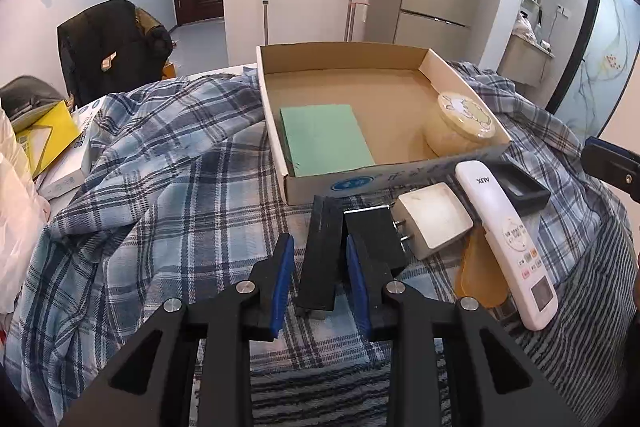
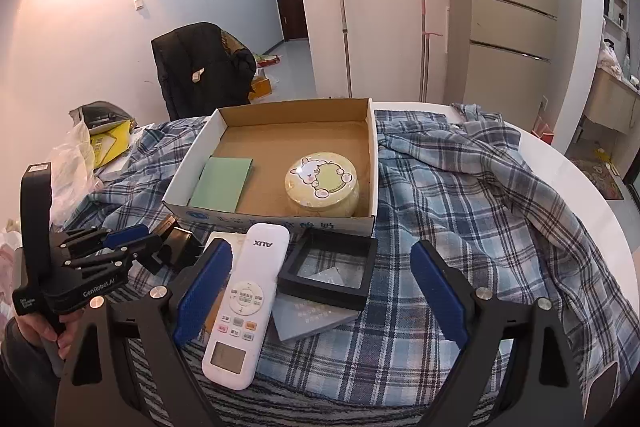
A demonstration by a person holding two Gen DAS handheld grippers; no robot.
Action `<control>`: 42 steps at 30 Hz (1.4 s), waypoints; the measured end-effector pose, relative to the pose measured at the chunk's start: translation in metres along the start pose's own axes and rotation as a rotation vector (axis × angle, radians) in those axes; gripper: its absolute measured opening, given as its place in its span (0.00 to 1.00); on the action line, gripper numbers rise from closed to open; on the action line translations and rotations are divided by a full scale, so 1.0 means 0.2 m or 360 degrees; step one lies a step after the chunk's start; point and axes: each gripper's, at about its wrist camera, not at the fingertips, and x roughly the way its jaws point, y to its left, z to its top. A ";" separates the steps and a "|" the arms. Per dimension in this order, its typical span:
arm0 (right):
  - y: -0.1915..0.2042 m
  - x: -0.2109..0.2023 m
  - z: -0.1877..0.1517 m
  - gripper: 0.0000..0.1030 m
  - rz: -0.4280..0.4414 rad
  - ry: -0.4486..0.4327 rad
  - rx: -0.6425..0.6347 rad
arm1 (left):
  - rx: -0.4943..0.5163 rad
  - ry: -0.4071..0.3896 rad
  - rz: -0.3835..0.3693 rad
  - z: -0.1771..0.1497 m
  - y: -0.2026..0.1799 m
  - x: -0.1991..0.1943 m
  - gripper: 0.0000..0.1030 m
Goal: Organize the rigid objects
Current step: 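Grasp the black charger with the left tool, then lift the black charger with the left tool while the right tool grasps the white remote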
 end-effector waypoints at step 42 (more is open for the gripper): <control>0.11 0.08 -0.03 0.65 0.0096 0.0313 0.0058 | -0.0046 -0.0312 0.0142 -0.01 -0.13 -0.43 0.18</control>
